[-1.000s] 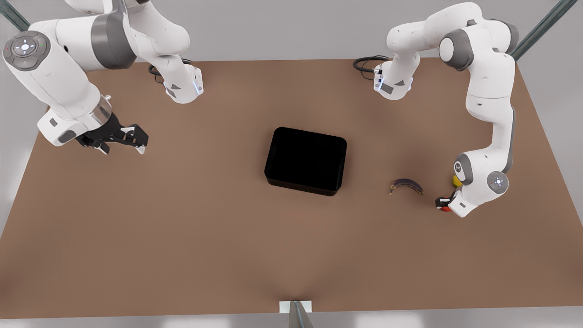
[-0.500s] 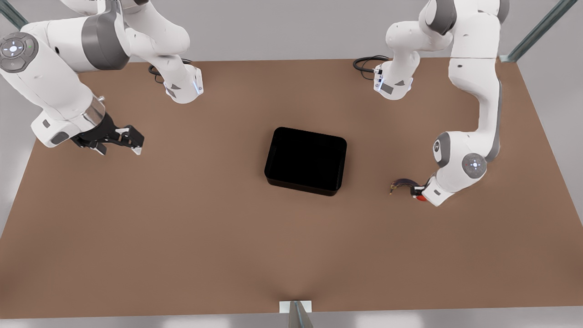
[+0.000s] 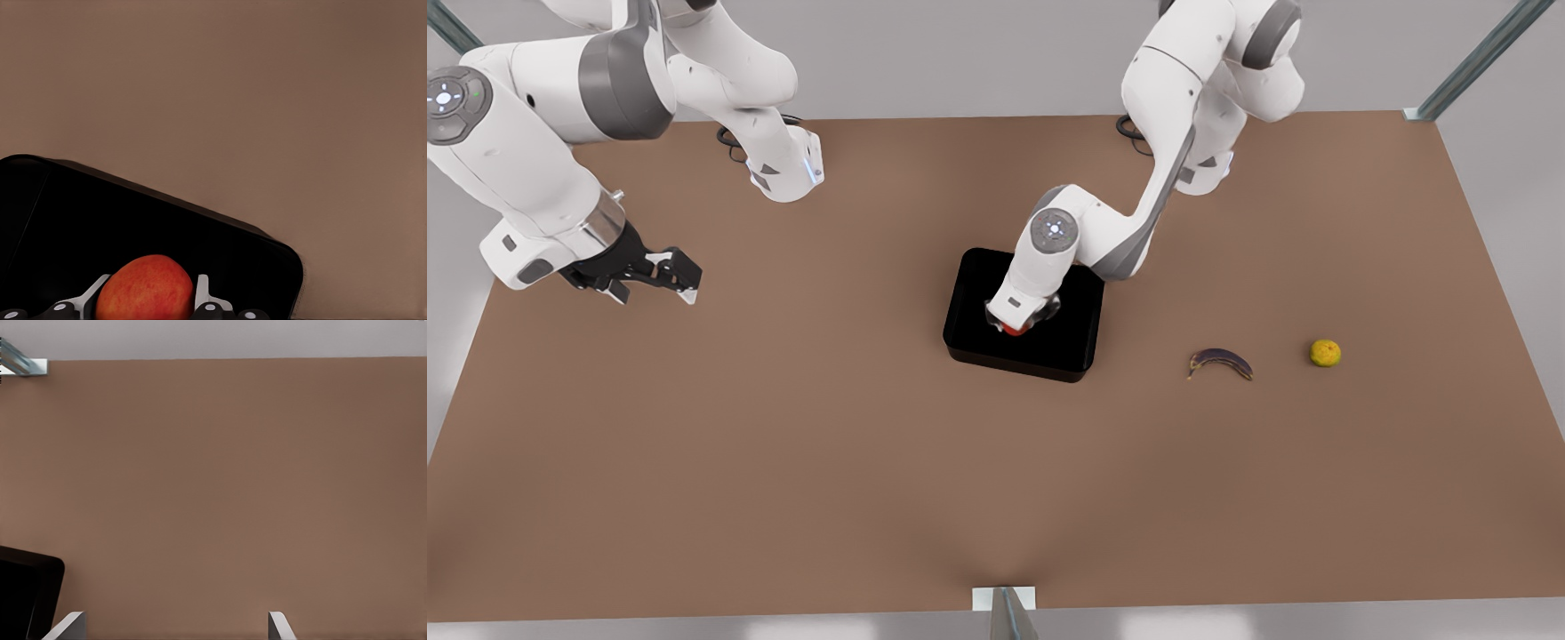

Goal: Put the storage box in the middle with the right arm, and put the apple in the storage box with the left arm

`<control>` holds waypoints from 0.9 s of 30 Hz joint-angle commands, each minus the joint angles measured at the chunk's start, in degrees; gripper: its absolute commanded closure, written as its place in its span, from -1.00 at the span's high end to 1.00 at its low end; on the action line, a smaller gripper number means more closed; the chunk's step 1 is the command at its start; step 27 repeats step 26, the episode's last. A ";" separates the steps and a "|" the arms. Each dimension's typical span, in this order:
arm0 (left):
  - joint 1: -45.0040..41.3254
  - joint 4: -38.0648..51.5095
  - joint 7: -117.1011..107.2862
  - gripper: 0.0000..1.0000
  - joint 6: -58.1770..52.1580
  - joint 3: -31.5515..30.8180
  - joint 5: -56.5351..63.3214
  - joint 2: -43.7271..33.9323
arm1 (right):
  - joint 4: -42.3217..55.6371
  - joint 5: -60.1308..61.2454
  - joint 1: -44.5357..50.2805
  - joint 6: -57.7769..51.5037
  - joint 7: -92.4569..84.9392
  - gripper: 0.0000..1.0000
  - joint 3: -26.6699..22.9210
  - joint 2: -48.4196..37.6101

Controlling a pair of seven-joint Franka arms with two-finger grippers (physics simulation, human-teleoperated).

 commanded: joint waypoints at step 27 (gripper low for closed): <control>49.14 10.02 42.17 1.00 -40.24 -2.83 15.24 -20.71 | -0.05 1.05 0.21 0.44 0.18 1.00 0.18 0.87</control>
